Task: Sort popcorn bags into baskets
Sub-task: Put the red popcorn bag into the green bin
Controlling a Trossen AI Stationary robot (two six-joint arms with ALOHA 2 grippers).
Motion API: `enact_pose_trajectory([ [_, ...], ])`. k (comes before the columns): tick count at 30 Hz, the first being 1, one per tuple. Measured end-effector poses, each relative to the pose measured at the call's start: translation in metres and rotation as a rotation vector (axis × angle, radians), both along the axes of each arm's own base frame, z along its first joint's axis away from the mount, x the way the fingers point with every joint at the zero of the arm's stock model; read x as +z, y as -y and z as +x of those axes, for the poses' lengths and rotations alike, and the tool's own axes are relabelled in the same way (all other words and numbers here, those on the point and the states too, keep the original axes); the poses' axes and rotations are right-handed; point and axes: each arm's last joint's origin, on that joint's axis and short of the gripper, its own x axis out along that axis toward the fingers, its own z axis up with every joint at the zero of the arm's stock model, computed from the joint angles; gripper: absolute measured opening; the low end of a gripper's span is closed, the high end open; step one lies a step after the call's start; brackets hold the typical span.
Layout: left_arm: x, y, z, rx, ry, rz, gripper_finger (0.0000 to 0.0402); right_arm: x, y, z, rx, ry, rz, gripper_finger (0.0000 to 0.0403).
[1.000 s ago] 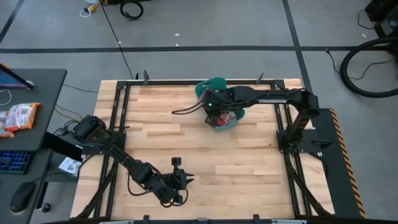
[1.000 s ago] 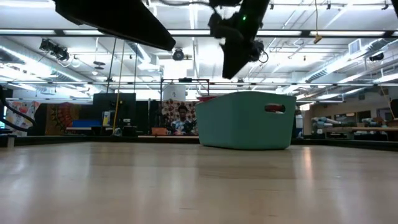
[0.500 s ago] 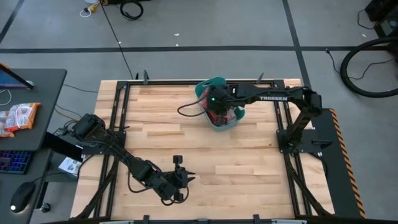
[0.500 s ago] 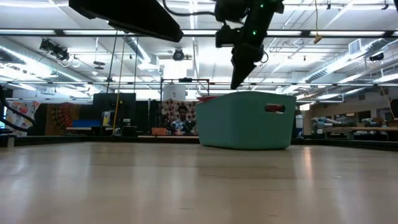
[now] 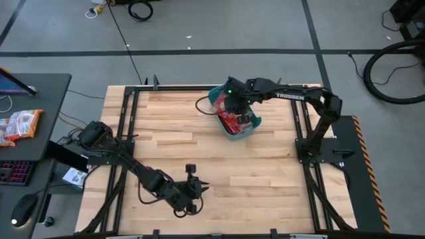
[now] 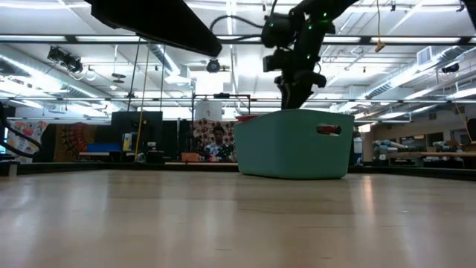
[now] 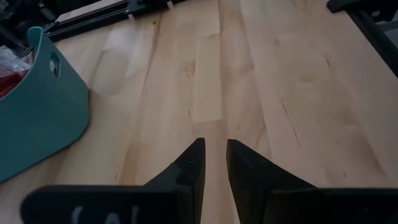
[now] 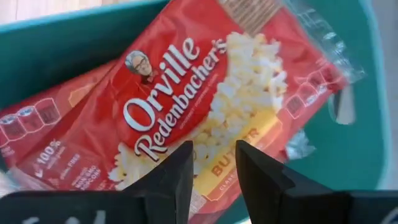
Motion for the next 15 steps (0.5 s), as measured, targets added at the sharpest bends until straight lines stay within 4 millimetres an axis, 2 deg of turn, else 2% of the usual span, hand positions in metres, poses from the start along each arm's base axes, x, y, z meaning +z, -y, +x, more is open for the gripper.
enact_pose_trajectory([
  [6, 0.0, -0.004, 0.003, -0.01, -0.014, -0.031, 0.0071, -0.026, 0.009, 0.013, -0.009, -0.049, 0.028, 0.012],
  [10, -0.001, -0.003, 0.003, -0.033, -0.025, -0.044, 0.0071, -0.03, 0.01, 0.015, -0.05, -0.037, 0.055, 0.0114],
  [15, -0.001, -0.002, 0.003, -0.039, -0.028, -0.048, 0.0071, -0.027, 0.009, 0.011, -0.265, 0.0, 0.139, 0.0099],
])
